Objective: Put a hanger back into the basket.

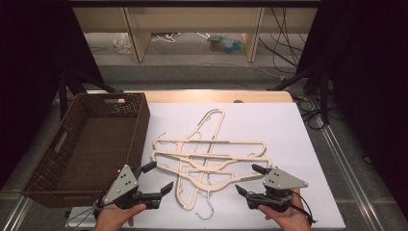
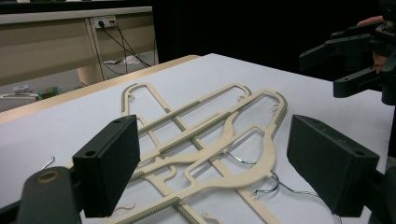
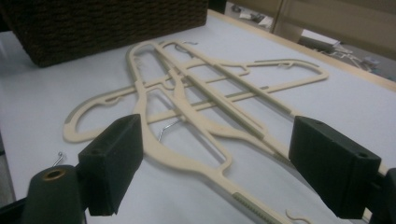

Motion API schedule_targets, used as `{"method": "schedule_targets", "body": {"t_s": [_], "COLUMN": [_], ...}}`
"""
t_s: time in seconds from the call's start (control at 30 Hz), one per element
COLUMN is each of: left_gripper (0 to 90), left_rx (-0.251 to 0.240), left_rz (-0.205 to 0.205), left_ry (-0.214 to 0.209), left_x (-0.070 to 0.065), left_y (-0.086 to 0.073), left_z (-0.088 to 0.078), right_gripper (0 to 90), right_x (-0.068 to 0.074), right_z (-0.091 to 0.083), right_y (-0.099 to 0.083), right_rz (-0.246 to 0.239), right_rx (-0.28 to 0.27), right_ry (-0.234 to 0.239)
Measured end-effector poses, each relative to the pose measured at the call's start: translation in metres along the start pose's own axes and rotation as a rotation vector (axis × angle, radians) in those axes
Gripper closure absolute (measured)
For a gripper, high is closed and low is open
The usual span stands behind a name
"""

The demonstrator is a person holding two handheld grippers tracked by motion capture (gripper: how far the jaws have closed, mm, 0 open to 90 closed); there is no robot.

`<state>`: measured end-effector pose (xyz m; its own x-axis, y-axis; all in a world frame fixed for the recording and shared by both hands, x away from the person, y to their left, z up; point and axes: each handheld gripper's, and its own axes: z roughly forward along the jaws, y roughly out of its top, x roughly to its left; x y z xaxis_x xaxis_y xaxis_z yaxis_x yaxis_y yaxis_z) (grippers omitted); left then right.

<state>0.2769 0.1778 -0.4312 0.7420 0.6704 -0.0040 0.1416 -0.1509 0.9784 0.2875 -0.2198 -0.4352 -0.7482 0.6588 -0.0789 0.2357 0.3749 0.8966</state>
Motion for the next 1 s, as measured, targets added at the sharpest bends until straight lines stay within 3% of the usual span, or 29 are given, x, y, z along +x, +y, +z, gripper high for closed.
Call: {"method": "schedule_targets", "body": {"t_s": [0.13, 0.2, 0.27, 0.3, 0.4, 0.63, 0.67, 1.0], "left_gripper": [17.0, 17.0, 17.0, 17.0, 17.1, 17.2, 17.2, 17.4], "left_rx": [-0.002, 0.003, 0.004, 0.006, 0.008, 0.008, 0.008, 0.012], "left_rz": [-0.006, -0.008, -0.008, -0.005, -0.002, 0.002, 0.000, 0.003], "left_ry": [0.000, 0.003, 0.004, 0.004, 0.002, 0.004, 0.004, 0.002], "left_x": [0.000, 0.000, 0.000, 0.000, 0.000, 0.001, 0.001, 0.001], "left_y": [0.000, -0.001, -0.001, -0.001, -0.001, -0.001, -0.001, -0.001], "left_z": [0.001, 0.001, 0.001, 0.001, 0.001, 0.001, 0.002, 0.002], "right_gripper": [19.6, 20.2, 20.9, 21.3, 24.3, 29.3, 29.6, 34.0], "right_x": [-0.004, -0.012, -0.015, -0.021, -0.028, -0.041, -0.041, -0.049], "right_z": [0.003, 0.006, 0.007, 0.010, 0.015, 0.031, 0.034, 0.062], "right_y": [0.002, 0.004, 0.005, 0.006, 0.009, 0.014, 0.014, 0.015], "right_rz": [-0.016, -0.023, -0.030, -0.049, -0.090, -0.160, -0.150, -0.222], "right_rx": [0.037, 0.099, 0.118, 0.178, 0.279, 0.393, 0.415, 0.562], "right_ry": [0.035, 0.068, 0.077, 0.102, 0.146, 0.195, 0.200, 0.282]}}
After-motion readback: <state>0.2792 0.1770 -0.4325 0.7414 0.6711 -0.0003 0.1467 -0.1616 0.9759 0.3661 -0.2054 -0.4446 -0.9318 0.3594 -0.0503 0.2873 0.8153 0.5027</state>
